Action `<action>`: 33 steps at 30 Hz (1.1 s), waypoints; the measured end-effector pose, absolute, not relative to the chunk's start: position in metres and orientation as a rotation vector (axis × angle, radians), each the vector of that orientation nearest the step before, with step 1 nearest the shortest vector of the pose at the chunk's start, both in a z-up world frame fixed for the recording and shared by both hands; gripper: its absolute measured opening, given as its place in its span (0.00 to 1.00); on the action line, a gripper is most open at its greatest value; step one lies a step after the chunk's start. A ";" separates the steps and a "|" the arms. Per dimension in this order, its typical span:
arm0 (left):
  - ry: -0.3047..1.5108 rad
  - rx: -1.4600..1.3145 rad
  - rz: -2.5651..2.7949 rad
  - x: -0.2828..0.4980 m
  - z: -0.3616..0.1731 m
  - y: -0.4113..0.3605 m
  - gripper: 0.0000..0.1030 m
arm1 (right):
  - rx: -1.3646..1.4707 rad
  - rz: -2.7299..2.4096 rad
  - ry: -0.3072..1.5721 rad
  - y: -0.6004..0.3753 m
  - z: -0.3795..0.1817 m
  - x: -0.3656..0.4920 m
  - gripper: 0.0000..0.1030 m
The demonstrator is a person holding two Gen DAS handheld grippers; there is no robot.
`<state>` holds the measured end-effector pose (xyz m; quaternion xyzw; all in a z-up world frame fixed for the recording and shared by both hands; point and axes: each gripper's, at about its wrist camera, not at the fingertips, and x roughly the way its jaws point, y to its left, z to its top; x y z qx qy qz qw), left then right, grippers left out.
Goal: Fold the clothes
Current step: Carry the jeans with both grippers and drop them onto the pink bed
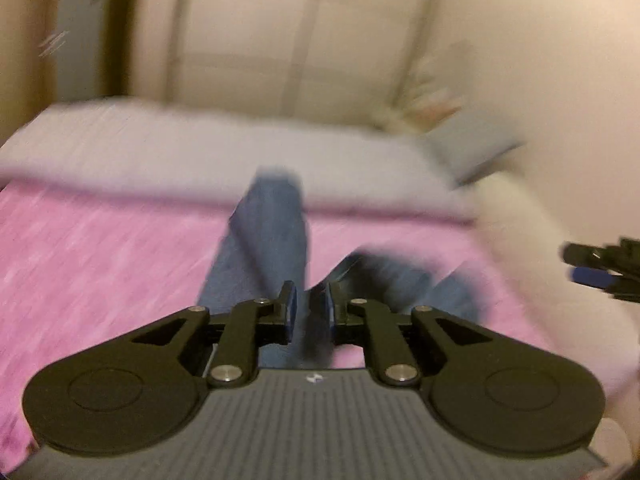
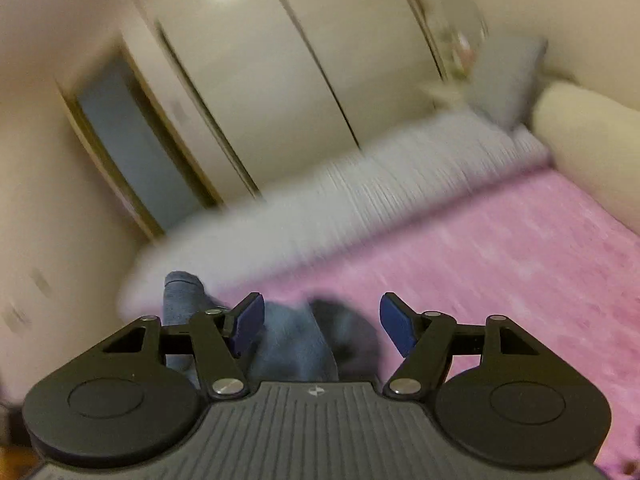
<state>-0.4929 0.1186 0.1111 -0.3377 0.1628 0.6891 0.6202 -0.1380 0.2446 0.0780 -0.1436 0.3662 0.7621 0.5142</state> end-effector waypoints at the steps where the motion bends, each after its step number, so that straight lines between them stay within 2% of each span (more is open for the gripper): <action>1: 0.398 -0.816 1.624 -0.498 0.099 0.109 0.14 | -0.407 1.832 0.901 0.247 0.068 -0.148 0.67; 3: 0.435 -0.891 1.683 -0.509 0.077 0.089 0.23 | -0.517 1.849 0.942 0.245 0.047 -0.164 0.68; 6: 0.460 -0.977 1.739 -0.504 0.061 0.076 0.31 | -0.677 1.898 0.956 0.232 0.016 -0.199 0.72; 8: 0.472 -1.030 1.764 -0.496 0.053 0.059 0.34 | -0.763 1.936 0.958 0.217 0.000 -0.211 0.74; 11: 0.486 -1.075 1.776 -0.493 0.015 0.032 0.38 | -0.872 1.978 0.938 0.203 -0.014 -0.220 0.74; 21: 0.495 -1.176 1.798 -0.435 -0.031 0.009 0.41 | -1.073 2.032 0.913 0.165 -0.058 -0.222 0.76; 27: 0.513 -1.133 1.836 -0.428 -0.023 0.005 0.46 | -1.107 2.067 0.900 0.151 -0.062 -0.227 0.76; 33: 0.524 -1.128 1.804 -0.436 -0.023 0.004 0.47 | -1.113 2.076 0.910 0.139 -0.068 -0.246 0.77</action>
